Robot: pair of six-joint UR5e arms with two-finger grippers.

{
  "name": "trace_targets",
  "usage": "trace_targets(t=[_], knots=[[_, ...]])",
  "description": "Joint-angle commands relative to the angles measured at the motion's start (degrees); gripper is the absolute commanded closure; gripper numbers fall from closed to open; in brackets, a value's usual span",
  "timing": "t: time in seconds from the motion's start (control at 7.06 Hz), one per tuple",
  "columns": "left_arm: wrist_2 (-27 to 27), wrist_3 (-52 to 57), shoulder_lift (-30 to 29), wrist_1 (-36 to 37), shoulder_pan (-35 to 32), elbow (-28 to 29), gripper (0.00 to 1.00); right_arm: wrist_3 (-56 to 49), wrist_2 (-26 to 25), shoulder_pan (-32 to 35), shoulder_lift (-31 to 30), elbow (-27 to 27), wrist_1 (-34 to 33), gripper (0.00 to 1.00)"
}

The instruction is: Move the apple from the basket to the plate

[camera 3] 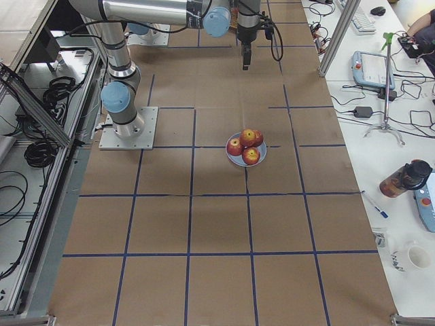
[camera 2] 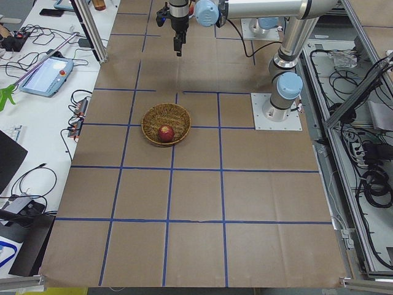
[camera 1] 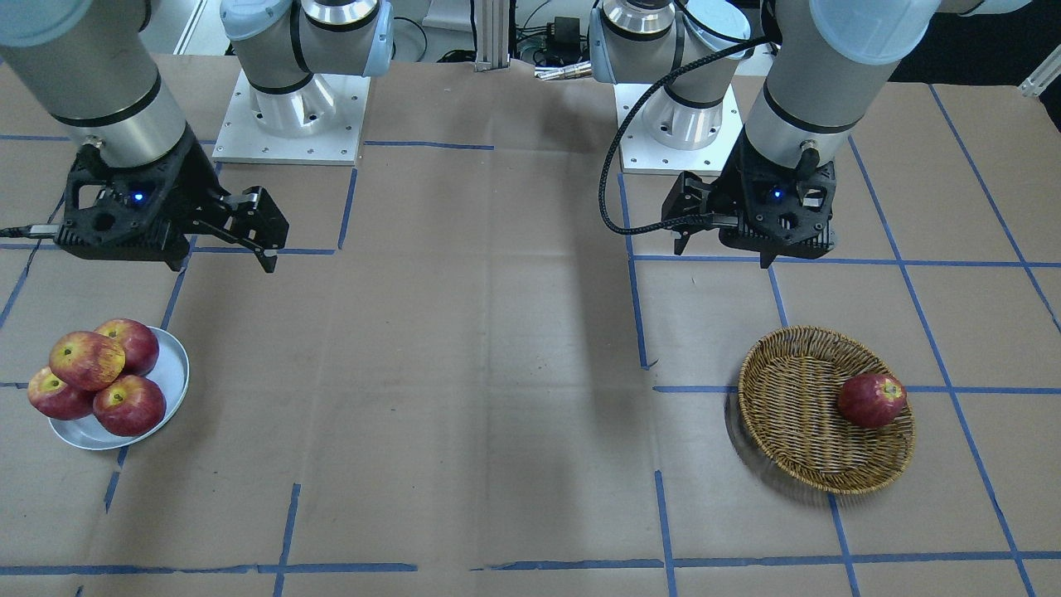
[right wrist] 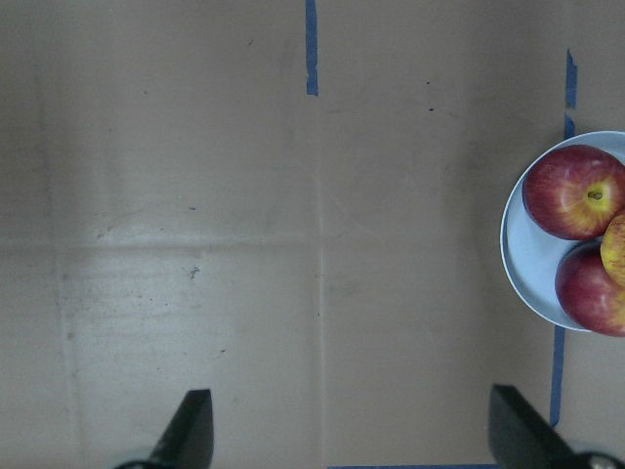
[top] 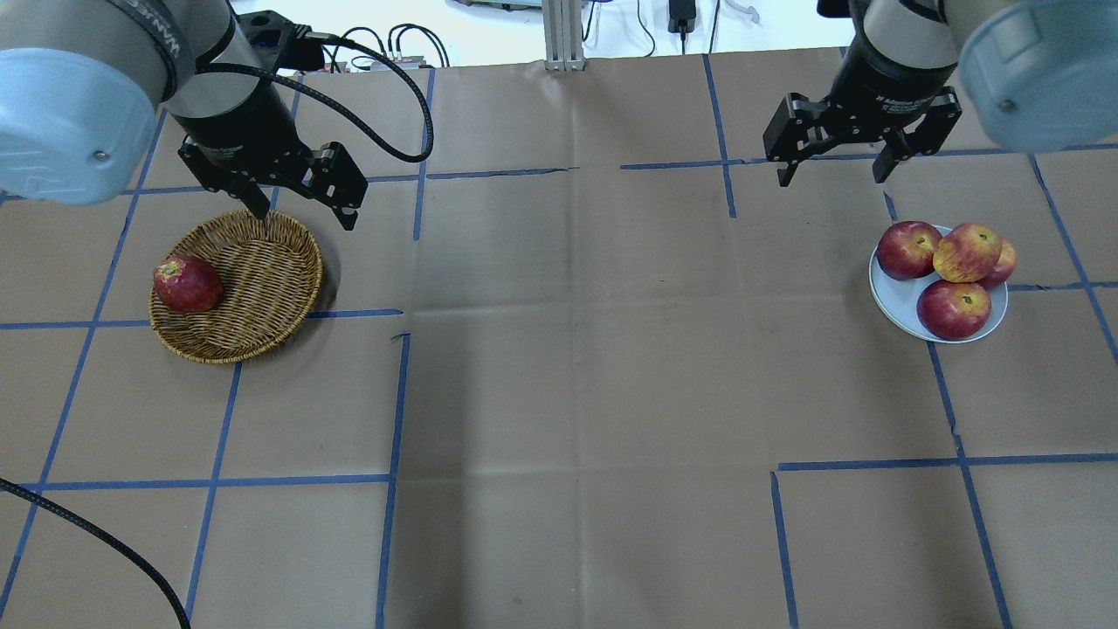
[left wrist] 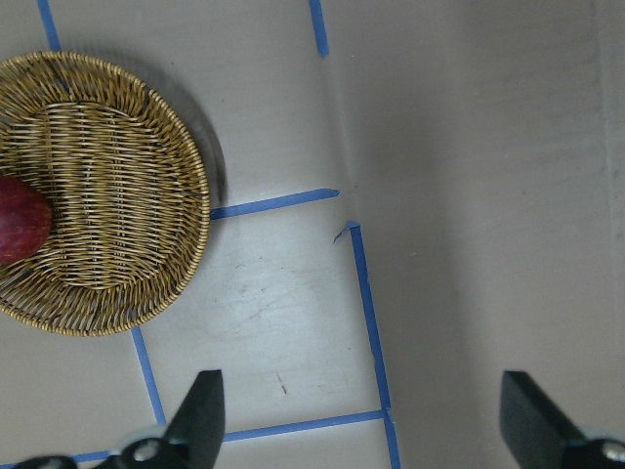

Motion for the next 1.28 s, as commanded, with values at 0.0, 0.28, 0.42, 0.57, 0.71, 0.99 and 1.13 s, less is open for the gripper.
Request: trace_targets(t=[0.0,0.28,0.42,0.57,0.71,0.99,1.13], knots=[[0.0,0.0,0.1,0.0,-0.1,0.0,0.0,1.2,-0.1,0.7,-1.0,0.8,-0.5,0.0],[0.0,0.0,0.1,0.0,-0.1,-0.1,0.0,1.1,-0.1,0.3,-1.3,0.7,-0.5,0.0],[0.0,0.0,0.1,0.0,-0.1,-0.1,0.0,1.1,-0.1,0.4,-1.3,0.7,-0.5,0.0],[0.0,-0.1,0.1,0.1,-0.1,-0.1,0.0,1.0,-0.2,0.4,-1.3,0.7,-0.5,0.0],[-0.3,-0.3,0.0,0.2,-0.1,-0.1,0.0,1.0,-0.2,0.3,-1.6,0.8,-0.5,0.0],[-0.9,-0.5,-0.4,0.5,-0.1,-0.1,0.0,1.0,-0.1,0.3,-1.6,0.8,-0.5,0.0],[-0.9,-0.5,-0.3,0.6,-0.1,-0.1,0.0,1.0,-0.1,0.3,-1.6,0.8,-0.5,0.0]])
